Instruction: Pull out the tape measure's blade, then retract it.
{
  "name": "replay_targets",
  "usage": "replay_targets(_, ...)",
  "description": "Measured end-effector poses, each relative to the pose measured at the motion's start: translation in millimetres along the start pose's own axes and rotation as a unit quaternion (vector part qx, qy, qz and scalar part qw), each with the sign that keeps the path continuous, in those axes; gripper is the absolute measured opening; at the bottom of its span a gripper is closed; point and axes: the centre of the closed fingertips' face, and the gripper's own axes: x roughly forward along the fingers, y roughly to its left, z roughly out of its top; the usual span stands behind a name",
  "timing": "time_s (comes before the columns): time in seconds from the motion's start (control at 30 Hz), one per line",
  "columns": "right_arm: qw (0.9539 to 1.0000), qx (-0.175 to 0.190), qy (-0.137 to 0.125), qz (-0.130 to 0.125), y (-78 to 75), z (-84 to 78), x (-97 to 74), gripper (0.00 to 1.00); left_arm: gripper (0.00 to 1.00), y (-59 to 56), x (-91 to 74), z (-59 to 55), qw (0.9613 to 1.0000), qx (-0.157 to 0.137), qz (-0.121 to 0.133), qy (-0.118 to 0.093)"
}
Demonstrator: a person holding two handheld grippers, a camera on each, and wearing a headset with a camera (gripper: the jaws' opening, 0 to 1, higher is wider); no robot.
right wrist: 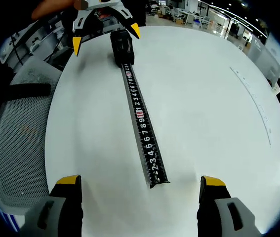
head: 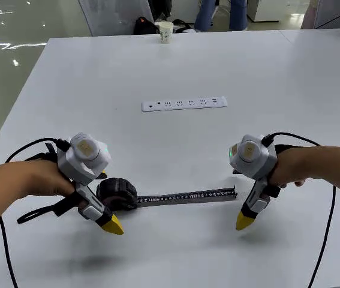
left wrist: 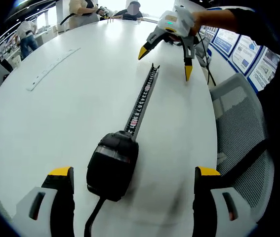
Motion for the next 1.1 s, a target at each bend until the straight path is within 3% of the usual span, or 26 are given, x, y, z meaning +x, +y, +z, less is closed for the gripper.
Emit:
replay_targets(0.17, 0.9996, 0.028, -0.004, -0.01, -3.9, -1.0, -3.4, 0.99, 0.99, 1.4, -3.1, 2.2, 0.9995, -0.016, 0.014, -0.024)
replay_targets(0.23, 0.9982, 0.039, -0.017, -0.042, -14.2, 1.6, -5.6, 0.99, 0.99, 3.7, -5.5, 3.6, 0.9987, -0.029, 0.023, -0.037)
replay_targets(0.33, 0.9969, 0.055, -0.034, -0.044, -16.2, 3.8, -9.8, 0.99, 0.99, 4.0, -7.0, 2.6, 0.9967, -0.056, 0.023, -0.053)
replay_targets(0.47, 0.9947, 0.073, -0.059, -0.042, -11.7, 9.9, -16.2, 0.99, 0.99, 5.9, -8.5, -3.1, 0.9952, -0.067, 0.036, -0.061)
replay_targets(0.57, 0.9919, 0.086, -0.08, -0.048, -10.8, 9.0, -17.6, 0.99, 0.99, 6.8, -13.4, -1.8, 0.9906, -0.094, 0.042, -0.09)
replay_targets(0.67, 0.9897, 0.082, -0.103, -0.056, -10.2, 10.3, -20.0, 0.99, 0.99, 11.5, -17.7, -5.2, 0.9866, -0.108, 0.058, -0.107)
replay_targets(0.73, 0.987, 0.097, -0.115, -0.056, -6.6, 11.0, -23.3, 0.99, 0.99, 11.0, -19.7, -8.7, 0.984, -0.119, 0.063, -0.116)
replay_targets(0.97, 0.9807, 0.125, -0.132, -0.073, -0.7, 3.3, -30.2, 0.99, 0.99, 11.9, -25.9, -18.4, 0.9785, -0.131, 0.082, -0.136)
replay_targets(1.03, 0.9767, 0.134, -0.147, -0.082, 0.0, 3.2, -33.1, 0.99, 0.99, 12.2, -30.0, -17.0, 0.9756, -0.127, 0.088, -0.156)
replay_targets(1.07, 0.9745, 0.134, -0.156, -0.088, -0.3, 2.4, -35.1, 0.99, 0.99, 13.8, -32.8, -13.7, 0.9717, -0.129, 0.094, -0.174)
replay_targets(1.1, 0.9738, 0.137, -0.158, -0.089, 0.4, 0.3, -35.7, 0.99, 0.99, 14.6, -34.7, -15.9, 0.9707, -0.132, 0.099, -0.174)
